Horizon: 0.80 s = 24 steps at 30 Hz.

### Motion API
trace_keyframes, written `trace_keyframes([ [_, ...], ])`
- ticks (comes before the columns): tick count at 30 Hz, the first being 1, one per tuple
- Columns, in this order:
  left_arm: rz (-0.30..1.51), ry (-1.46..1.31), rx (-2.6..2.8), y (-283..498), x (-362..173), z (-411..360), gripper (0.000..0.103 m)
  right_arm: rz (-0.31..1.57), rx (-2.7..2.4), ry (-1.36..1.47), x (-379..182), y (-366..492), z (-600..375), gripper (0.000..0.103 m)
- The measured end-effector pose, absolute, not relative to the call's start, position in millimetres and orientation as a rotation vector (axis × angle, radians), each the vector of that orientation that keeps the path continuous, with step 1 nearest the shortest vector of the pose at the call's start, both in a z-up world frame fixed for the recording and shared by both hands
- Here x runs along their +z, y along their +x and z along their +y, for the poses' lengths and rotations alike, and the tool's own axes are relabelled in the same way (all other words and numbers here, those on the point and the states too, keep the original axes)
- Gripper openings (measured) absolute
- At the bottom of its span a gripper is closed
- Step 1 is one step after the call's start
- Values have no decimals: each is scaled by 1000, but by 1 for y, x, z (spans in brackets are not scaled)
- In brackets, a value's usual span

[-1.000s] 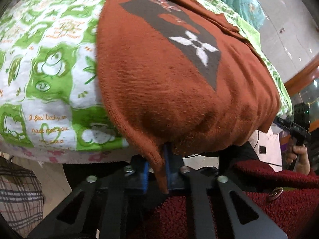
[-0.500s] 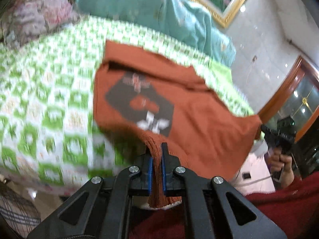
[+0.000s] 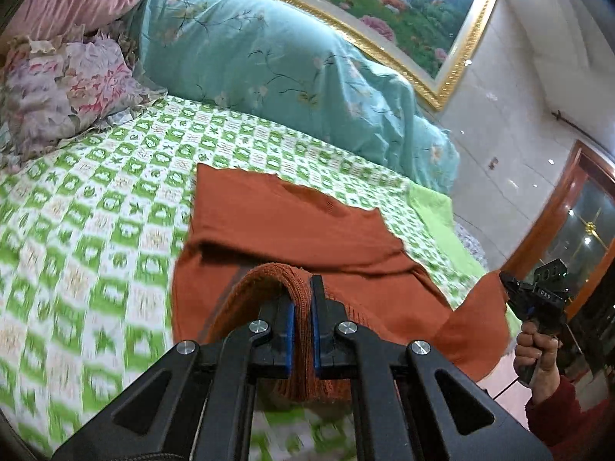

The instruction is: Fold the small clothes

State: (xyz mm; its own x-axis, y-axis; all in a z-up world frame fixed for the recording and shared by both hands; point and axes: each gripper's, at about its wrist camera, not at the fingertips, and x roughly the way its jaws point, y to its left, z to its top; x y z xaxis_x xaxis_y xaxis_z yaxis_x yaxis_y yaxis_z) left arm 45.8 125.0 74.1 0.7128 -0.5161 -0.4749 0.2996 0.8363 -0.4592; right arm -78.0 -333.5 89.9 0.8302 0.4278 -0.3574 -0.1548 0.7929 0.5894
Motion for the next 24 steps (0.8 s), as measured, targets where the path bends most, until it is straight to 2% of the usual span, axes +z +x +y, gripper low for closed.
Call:
trace_keyframes([
  [7,660,-334,-364,129,66,113,5,582,86,500,84,19,-349,4],
  [17,674,-309,-274,227,72,109,4,579,-18,508,90,117,-377,3],
  [24,719,-354,-204,279,50,127,5,632,-51,503,74,175,-398,3],
])
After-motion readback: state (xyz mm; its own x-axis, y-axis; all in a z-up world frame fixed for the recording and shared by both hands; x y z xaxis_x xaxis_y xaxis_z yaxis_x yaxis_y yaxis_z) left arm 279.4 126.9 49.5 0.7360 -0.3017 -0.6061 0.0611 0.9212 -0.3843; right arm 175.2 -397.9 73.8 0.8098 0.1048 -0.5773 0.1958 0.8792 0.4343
